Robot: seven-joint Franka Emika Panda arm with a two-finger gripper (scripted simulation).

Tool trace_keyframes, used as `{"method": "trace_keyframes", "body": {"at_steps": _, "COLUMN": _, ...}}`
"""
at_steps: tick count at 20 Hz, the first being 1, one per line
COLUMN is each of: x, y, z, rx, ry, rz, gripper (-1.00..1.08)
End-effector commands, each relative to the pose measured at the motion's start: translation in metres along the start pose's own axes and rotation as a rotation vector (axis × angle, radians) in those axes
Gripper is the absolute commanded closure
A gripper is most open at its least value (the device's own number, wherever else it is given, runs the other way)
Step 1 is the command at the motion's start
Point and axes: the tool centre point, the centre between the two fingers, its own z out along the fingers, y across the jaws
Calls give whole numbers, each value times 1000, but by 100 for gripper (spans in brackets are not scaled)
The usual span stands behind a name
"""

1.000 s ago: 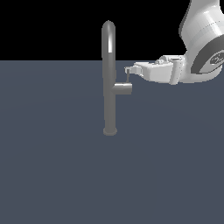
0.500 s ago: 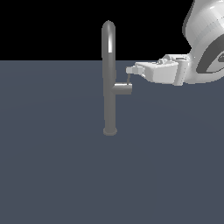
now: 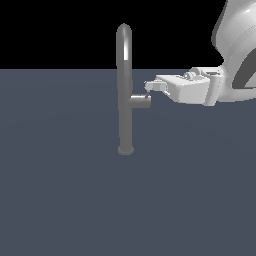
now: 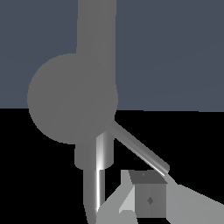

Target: Turn on the faucet by rotating a designated handle.

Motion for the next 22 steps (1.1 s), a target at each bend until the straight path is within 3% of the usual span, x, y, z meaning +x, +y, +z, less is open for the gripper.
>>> {"method": "trace_keyframes", "body": {"at_steps": 1, "x": 0, "y": 0, "z": 0, "rx": 0, "ry": 0, "rz": 0, "gripper": 108}}
{"method": "trace_keyframes", "body": {"at_steps": 8, "x": 37, "y": 24, "z": 0, "rx": -2, "ry": -4, "rz": 18, "gripper": 108}}
{"method": "trace_keyframes", "body": {"at_steps": 9, "x": 37, "y": 24, "z": 0, "rx": -2, "ry": -4, "rz": 18, "gripper": 108}}
{"method": "trace_keyframes", "body": {"at_steps": 10, "x": 18, "y": 14, "z": 0, "rx": -4, "ry": -1, "rz": -15, "gripper": 108}}
{"method": "trace_keyframes", "body": {"at_steps": 17, "x": 64, "y": 23, "z": 0, "rx": -2, "ry": -4, "rz": 15, "gripper": 108}}
{"method": "trace_keyframes", "body": {"at_steps": 18, "x": 64, "y": 23, "z": 0, "rx": -2, "ry": -4, "rz": 15, "gripper": 108}}
{"method": "trace_keyframes", "body": {"at_steps": 19, "x": 42, "y": 16, "z": 0, "rx": -7, "ry": -4, "rz": -21, "gripper": 108}}
{"method": "trace_keyframes", "body": {"at_steps": 22, "x": 58, "y": 13, "z": 0, "rx": -5, "ry": -4, "rz": -10, "gripper": 108}}
